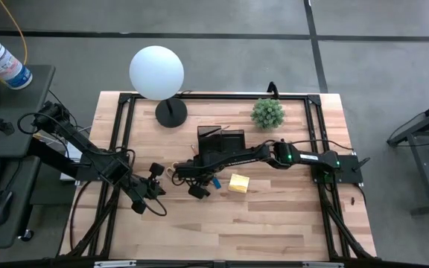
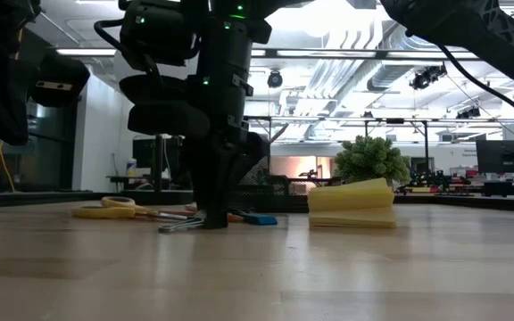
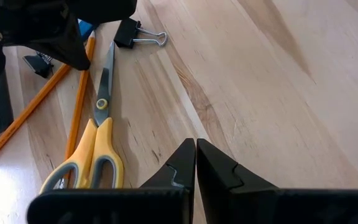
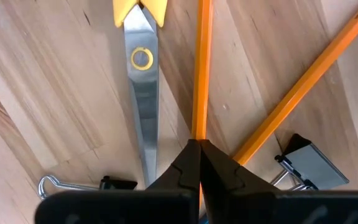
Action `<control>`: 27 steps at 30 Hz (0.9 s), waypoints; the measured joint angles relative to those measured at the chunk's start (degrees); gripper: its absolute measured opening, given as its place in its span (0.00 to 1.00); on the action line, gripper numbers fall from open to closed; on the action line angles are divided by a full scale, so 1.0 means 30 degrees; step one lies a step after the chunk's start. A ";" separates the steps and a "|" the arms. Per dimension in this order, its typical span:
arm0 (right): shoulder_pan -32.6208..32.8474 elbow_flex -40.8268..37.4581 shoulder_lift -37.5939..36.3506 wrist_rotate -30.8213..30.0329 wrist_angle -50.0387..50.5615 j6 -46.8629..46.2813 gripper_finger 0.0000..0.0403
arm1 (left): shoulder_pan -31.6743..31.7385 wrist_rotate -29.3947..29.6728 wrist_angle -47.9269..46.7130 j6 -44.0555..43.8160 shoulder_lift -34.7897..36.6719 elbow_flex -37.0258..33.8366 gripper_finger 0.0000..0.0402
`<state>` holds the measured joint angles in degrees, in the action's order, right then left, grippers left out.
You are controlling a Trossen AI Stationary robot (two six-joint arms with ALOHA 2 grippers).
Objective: Pick and place office supplies into organizer
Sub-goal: Put the bottom yellow pencil into the black organizer
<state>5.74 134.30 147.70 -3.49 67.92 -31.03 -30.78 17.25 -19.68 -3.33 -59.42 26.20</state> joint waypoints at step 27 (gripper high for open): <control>-0.0073 0.0219 -0.0204 0.1356 0.0219 0.1340 0.24 | -0.0001 0.0002 0.0007 0.0029 0.0000 0.0000 0.01</control>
<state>5.52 134.96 147.09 0.58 68.58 -27.01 -30.78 17.26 -19.66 -3.25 -59.42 26.20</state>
